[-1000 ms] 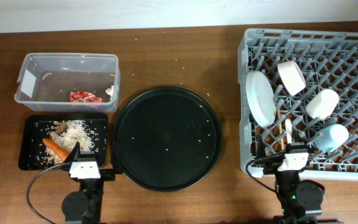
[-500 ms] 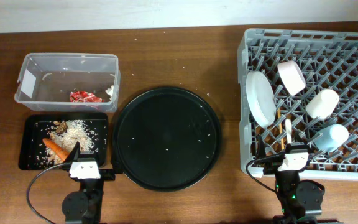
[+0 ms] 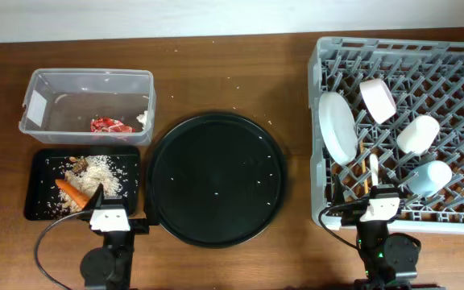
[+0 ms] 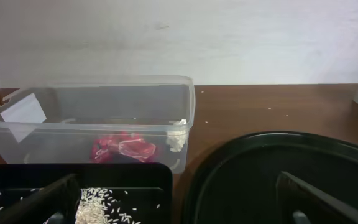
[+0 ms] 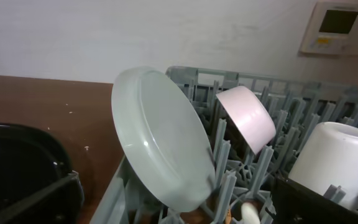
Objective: Sort waste into correct bins and load items into the dishwasher rack
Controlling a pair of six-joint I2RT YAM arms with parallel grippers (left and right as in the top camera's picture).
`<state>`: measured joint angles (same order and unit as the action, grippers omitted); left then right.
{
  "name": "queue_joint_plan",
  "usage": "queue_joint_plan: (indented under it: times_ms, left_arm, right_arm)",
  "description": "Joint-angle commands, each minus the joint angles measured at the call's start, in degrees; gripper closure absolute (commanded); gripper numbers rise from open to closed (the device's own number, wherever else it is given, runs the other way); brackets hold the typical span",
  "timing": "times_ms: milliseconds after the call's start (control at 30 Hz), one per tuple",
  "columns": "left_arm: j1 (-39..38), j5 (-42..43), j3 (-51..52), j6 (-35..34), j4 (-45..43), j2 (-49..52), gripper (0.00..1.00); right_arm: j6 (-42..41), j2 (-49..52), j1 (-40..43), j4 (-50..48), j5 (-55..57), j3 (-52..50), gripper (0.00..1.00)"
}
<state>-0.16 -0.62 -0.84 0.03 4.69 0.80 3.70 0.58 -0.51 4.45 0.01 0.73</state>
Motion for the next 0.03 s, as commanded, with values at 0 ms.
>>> queue_joint_plan:
  times_ms: [0]
  left_arm:
    - [0.35,0.85,0.35,0.87,0.09,-0.50,0.01]
  right_arm:
    - [0.37,-0.39,0.26,0.26,0.52,-0.42,0.01]
